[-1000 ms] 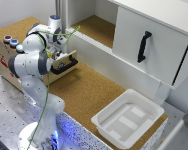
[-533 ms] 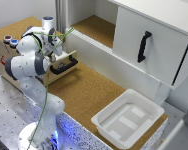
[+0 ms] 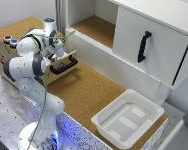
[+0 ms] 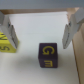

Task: Grasp the purple block and rotate it right

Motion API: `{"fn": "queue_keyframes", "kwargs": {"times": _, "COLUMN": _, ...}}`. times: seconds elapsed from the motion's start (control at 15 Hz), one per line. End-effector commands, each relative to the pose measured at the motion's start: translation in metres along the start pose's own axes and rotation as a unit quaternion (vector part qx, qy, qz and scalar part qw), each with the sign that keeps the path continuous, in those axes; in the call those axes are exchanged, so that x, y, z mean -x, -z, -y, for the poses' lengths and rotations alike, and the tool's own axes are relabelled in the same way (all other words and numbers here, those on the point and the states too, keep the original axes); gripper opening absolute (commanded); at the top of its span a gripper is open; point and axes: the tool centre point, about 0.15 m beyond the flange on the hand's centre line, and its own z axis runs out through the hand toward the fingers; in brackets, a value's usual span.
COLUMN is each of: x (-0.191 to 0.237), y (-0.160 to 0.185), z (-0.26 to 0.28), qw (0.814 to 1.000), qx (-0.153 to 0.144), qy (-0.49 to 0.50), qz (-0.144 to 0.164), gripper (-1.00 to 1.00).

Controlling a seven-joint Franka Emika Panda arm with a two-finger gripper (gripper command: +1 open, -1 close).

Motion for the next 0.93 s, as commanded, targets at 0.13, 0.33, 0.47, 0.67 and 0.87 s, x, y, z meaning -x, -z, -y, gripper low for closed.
{"fn": "queue_keyframes", "kwargs": {"times": 0.13, "x": -0.010, "y": 0.085, "z": -0.029, "qw": 0.996, "qx": -0.016, "qy": 0.082, "qz": 0.010, "gripper": 1.00}}
{"fn": "queue_keyframes", "kwargs": {"times": 0.33, "x": -0.015, "y": 0.103, "z": -0.059, "qw": 0.996, "qx": 0.005, "qy": 0.087, "qz": 0.004, "gripper": 1.00}}
{"fn": "queue_keyframes", "kwargs": {"times": 0.47, "x": -0.012, "y": 0.115, "z": -0.085, "qw": 0.997, "qx": 0.000, "qy": 0.083, "qz": -0.001, "gripper": 1.00}}
{"fn": "queue_keyframes", "kwargs": {"times": 0.67, "x": -0.004, "y": 0.116, "z": -0.138, "qw": 0.997, "qx": -0.016, "qy": 0.071, "qz": -0.005, "gripper": 1.00}}
{"fn": "queue_keyframes", "kwargs": {"times": 0.87, "x": 0.002, "y": 0.107, "z": -0.194, "qw": 0.997, "qx": -0.037, "qy": 0.063, "qz": -0.027, "gripper": 1.00}}
